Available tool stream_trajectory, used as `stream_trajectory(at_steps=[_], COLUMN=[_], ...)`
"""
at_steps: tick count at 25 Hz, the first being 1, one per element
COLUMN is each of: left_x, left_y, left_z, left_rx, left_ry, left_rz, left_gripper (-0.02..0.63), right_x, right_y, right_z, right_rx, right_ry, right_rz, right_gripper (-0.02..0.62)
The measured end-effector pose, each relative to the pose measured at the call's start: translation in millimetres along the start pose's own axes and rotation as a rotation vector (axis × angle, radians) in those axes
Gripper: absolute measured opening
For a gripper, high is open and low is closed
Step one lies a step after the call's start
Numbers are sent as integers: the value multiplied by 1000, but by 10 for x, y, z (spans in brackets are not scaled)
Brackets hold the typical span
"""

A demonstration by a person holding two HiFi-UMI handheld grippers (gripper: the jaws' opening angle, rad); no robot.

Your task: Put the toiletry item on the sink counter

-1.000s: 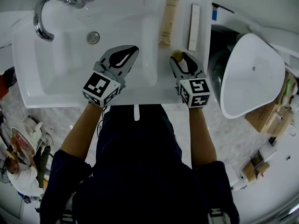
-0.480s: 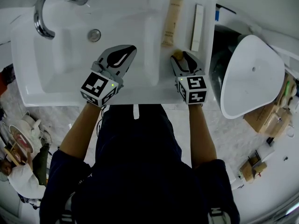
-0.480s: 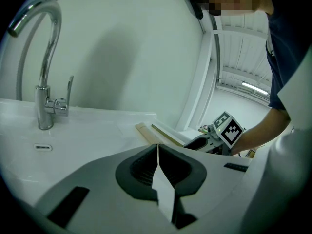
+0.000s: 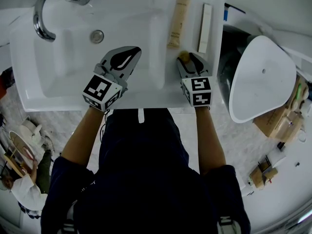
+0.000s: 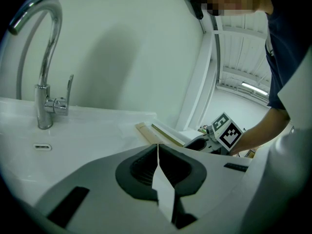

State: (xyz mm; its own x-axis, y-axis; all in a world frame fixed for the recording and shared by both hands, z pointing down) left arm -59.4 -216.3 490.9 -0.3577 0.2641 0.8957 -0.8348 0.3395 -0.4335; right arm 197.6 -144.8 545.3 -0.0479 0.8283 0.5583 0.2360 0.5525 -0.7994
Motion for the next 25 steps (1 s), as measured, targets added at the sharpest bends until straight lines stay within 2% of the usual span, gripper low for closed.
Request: stream_trajectory(at_steps=[25], left_x=[-106], left_y=[33], left_z=[-24], left_rx=[8], left_ry=[-19], left_rz=[-9], left_gripper=[34], right_x=[-27], right_y=[43], right_z=[38], right_rx=[14], right_ry=[-13], right_rz=[-25], right_gripper=[207])
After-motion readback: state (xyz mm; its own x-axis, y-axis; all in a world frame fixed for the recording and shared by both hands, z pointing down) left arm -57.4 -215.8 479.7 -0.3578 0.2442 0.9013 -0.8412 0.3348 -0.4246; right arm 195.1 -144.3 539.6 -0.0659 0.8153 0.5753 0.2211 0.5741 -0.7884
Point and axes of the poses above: the fingertips, and each gripper's own axes: y backward along the fingers, z to its left, x out of its underside, the point moved 10 cm from there along y, backward along the fingers, and after that the axes turned 15 degrees about -y, right-handed, at the moved point
